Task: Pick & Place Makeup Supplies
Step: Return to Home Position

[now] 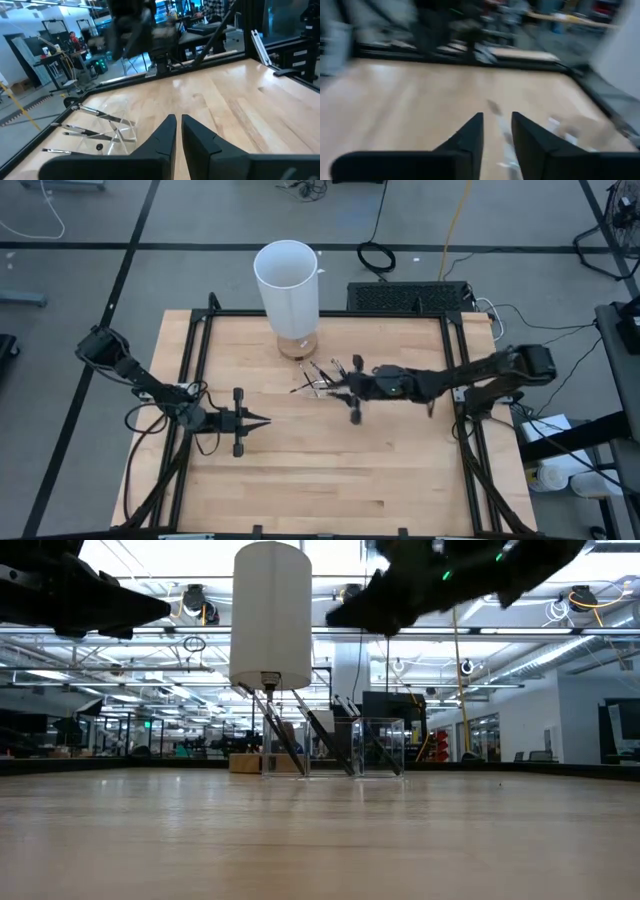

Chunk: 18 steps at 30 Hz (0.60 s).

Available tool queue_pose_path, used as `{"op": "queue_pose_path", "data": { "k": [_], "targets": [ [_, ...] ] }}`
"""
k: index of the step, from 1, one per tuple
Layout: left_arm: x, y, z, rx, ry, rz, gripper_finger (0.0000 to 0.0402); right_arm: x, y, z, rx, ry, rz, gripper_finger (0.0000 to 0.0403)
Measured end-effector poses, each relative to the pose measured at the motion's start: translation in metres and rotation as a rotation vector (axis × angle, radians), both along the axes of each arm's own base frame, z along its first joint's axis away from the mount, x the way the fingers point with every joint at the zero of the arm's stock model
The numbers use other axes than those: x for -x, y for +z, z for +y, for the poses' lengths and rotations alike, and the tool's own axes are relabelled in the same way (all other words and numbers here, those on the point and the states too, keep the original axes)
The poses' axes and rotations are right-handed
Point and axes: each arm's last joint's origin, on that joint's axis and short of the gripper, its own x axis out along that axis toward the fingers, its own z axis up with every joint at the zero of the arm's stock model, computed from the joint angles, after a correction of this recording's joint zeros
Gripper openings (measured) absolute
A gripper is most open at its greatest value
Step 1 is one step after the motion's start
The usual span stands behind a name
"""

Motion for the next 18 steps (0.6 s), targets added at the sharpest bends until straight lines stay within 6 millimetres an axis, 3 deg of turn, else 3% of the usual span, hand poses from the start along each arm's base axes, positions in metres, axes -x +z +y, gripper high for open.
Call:
{"op": "queue_pose_path", "data": {
  "k": [5,8,11,15,18],
  "targets": [
    [0.000,-0.001,0.000,0.019,0.001,0.007,0.0037,0.019,0.001,0.023,-0.008,0.169,-0.002,0.0012],
    [0.000,-0.004,0.001,0.014,0.016,0.030,0.0037,0.029,-0.006,0.028,-0.015,0.154,0.014,0.0012],
    [0.001,-0.001,0.004,0.040,0.158,0.012,0.0037,0.040,-0.012,0.028,-0.013,0.144,0.007,0.0011],
    [-0.001,0.010,0.008,-0.033,0.255,0.012,0.0021,0.056,-0.006,0.018,-0.073,0.107,-0.046,0.0002],
    [-0.007,0.032,0.017,-0.076,0.321,0.018,0.0006,0.069,-0.002,0.009,-0.104,0.081,-0.085,0.0002]
  ]
}}
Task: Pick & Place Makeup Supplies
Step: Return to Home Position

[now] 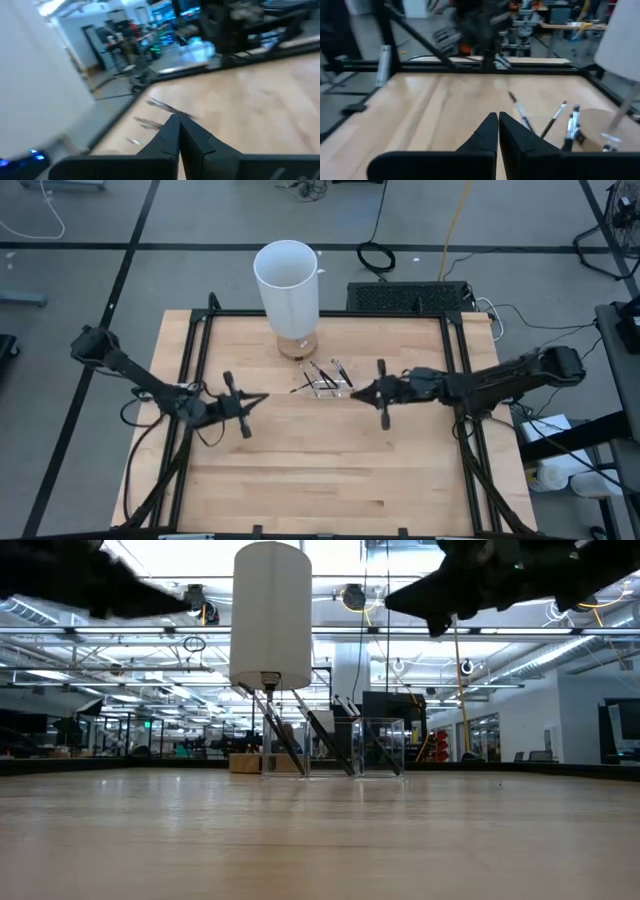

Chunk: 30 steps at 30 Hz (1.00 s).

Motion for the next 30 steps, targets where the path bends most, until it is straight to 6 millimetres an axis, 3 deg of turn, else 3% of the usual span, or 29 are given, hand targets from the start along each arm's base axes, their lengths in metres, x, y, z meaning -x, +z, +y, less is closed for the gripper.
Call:
{"op": "queue_pose_path", "data": {
  "k": [7,13,21,25,30],
  "targets": [
    [-0.004,0.060,0.033,-0.007,-0.125,0.152,0.0005,0.026,-0.005,-0.001,-0.009,0.040,-0.140,0.0001],
    [0.010,0.083,0.056,0.032,-0.143,0.101,0.0004,0.042,-0.024,-0.002,-0.021,0.038,-0.175,0.0000],
    [0.057,0.088,0.069,0.004,-0.176,-0.173,0.0003,0.067,-0.032,-0.011,-0.072,-0.002,-0.278,0.0000],
    [0.064,0.078,0.074,0.043,-0.172,-0.139,0.0002,0.076,-0.030,-0.022,-0.077,0.009,-0.294,0.0000],
    [0.079,0.080,0.075,0.055,-0.196,-0.177,0.0002,0.088,-0.033,-0.031,-0.100,-0.004,-0.327,0.0000]
  ]
}}
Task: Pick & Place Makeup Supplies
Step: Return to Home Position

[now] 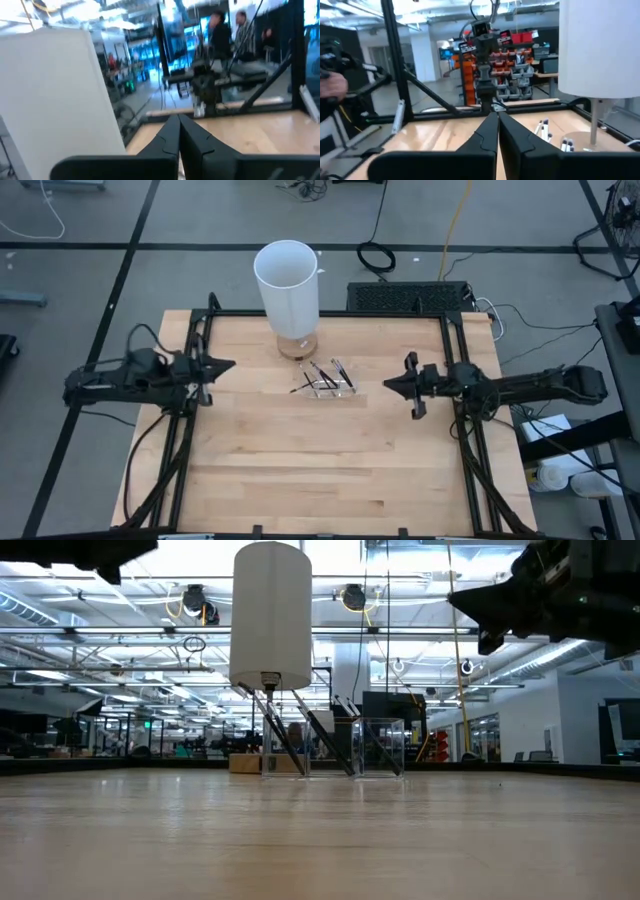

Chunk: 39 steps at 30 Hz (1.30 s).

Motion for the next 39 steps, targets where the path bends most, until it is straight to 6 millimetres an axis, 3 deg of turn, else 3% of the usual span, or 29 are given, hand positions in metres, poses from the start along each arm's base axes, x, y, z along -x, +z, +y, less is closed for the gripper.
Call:
{"op": "queue_pose_path", "data": {
  "k": [4,7,15,24,34,39],
  "targets": [
    [0.015,-0.002,0.000,0.005,-0.004,-0.043,0.0001,0.011,-0.004,-0.001,-0.045,-0.002,-0.027,0.0000],
    [0.022,-0.014,0.000,0.013,-0.005,-0.069,0.0001,0.016,0.000,-0.001,-0.049,-0.002,-0.069,0.0000],
    [0.004,-0.050,0.000,0.002,-0.018,-0.079,0.0001,0.022,0.004,-0.001,-0.006,-0.067,-0.098,0.0000],
    [0.004,-0.052,-0.003,0.000,-0.089,-0.071,0.0000,0.030,-0.001,-0.001,0.008,-0.102,-0.018,0.0000],
    [-0.010,-0.097,-0.003,0.062,-0.100,-0.008,0.0000,0.030,-0.008,-0.003,-0.008,-0.153,0.039,0.0000],
    [-0.010,-0.097,-0.003,0.085,-0.119,-0.007,0.0000,0.030,-0.007,-0.002,0.018,-0.152,0.033,0.0000]
  ]
}}
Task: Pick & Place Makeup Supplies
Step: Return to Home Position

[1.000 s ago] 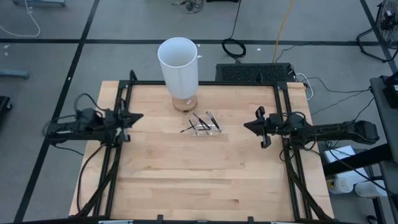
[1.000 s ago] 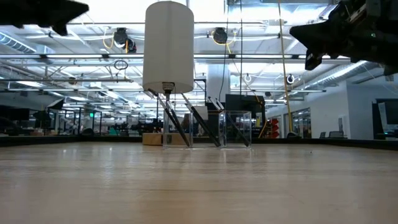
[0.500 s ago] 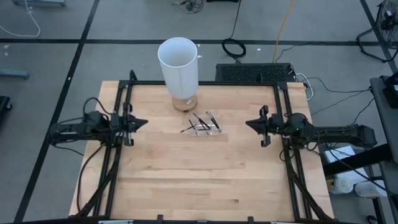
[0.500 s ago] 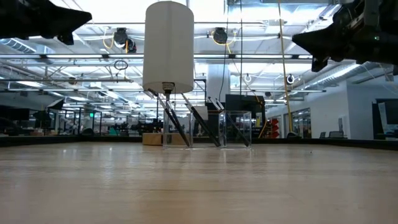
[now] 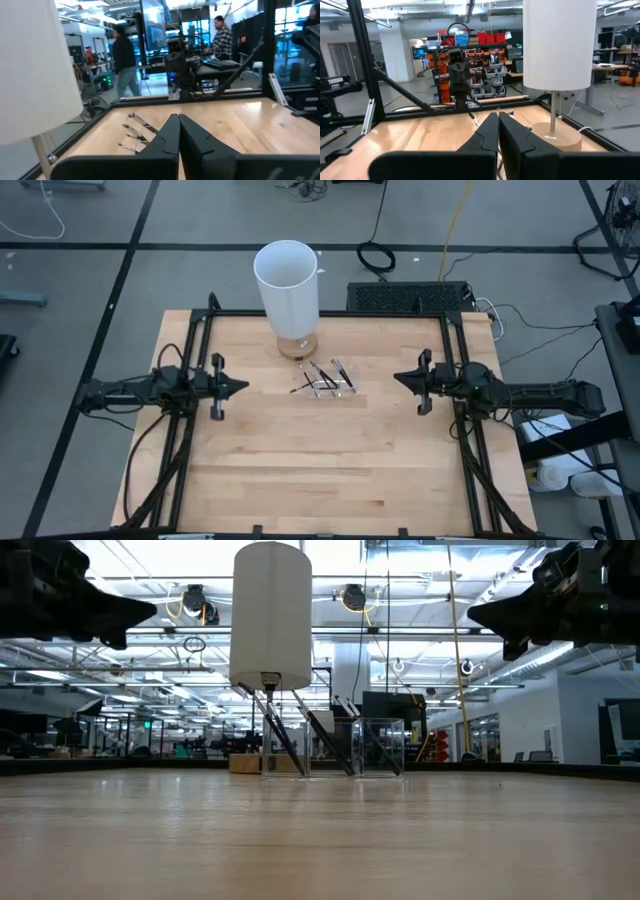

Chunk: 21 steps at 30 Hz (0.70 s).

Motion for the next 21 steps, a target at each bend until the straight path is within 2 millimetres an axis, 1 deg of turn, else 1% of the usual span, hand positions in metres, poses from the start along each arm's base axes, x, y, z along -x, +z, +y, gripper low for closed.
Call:
{"op": "queue_pose_path", "data": {
  "k": [5,7,10,14,19,21],
  "targets": [
    [0.001,0.001,0.000,0.004,-0.003,0.008,0.0000,0.001,0.000,-0.001,-0.011,-0.025,0.002,0.0000],
    [0.003,0.007,0.000,0.002,0.015,0.033,0.0000,0.002,-0.002,0.000,-0.011,-0.016,0.024,0.0000],
    [0.009,0.018,-0.001,0.000,0.047,0.119,0.0000,0.003,-0.004,0.004,-0.017,-0.011,0.045,0.0000],
    [0.017,0.033,-0.005,-0.008,-0.001,0.148,0.0000,0.008,-0.002,0.009,0.003,-0.013,0.027,0.0000],
    [0.017,0.032,-0.008,-0.030,0.010,0.154,0.0000,0.015,0.003,0.013,0.062,-0.031,-0.026,0.0000],
    [0.016,0.029,-0.008,-0.036,0.016,0.160,0.0000,0.019,0.006,0.014,0.095,-0.022,-0.055,0.0000]
  ]
}}
